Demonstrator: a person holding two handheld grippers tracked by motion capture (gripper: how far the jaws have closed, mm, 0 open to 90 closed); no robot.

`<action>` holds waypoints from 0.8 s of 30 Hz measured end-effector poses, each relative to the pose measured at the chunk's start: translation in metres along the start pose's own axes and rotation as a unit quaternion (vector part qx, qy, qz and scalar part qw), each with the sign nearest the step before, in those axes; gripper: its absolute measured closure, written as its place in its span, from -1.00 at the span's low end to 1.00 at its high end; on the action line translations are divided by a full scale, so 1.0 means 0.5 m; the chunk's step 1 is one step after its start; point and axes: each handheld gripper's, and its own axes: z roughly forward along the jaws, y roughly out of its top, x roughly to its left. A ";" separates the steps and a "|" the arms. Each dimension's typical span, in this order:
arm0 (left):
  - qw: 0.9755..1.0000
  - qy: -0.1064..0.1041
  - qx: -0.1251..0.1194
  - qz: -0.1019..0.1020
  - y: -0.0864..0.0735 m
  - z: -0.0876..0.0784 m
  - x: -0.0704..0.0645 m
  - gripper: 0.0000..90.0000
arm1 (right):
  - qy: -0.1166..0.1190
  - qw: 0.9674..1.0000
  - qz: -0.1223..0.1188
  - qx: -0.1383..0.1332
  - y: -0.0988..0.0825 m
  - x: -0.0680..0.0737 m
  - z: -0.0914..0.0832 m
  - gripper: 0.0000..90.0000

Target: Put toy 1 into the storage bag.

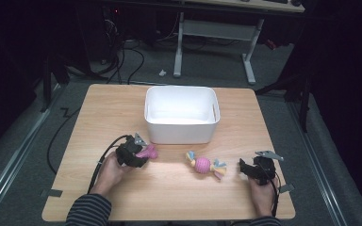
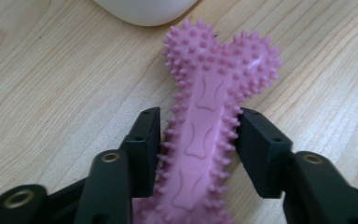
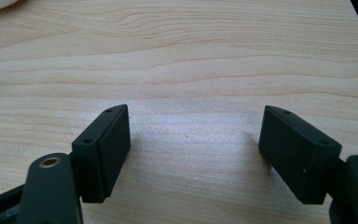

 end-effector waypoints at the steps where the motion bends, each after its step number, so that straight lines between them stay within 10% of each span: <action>1: 1.000 0.000 0.002 0.001 0.000 -0.001 -0.001 0.23 | 0.000 1.000 0.001 0.000 0.000 0.000 0.000 -0.45; 24: 1.000 -0.022 0.000 0.002 0.005 -0.029 -0.024 0.31 | 0.000 1.000 0.001 0.001 0.000 0.000 0.000 -0.45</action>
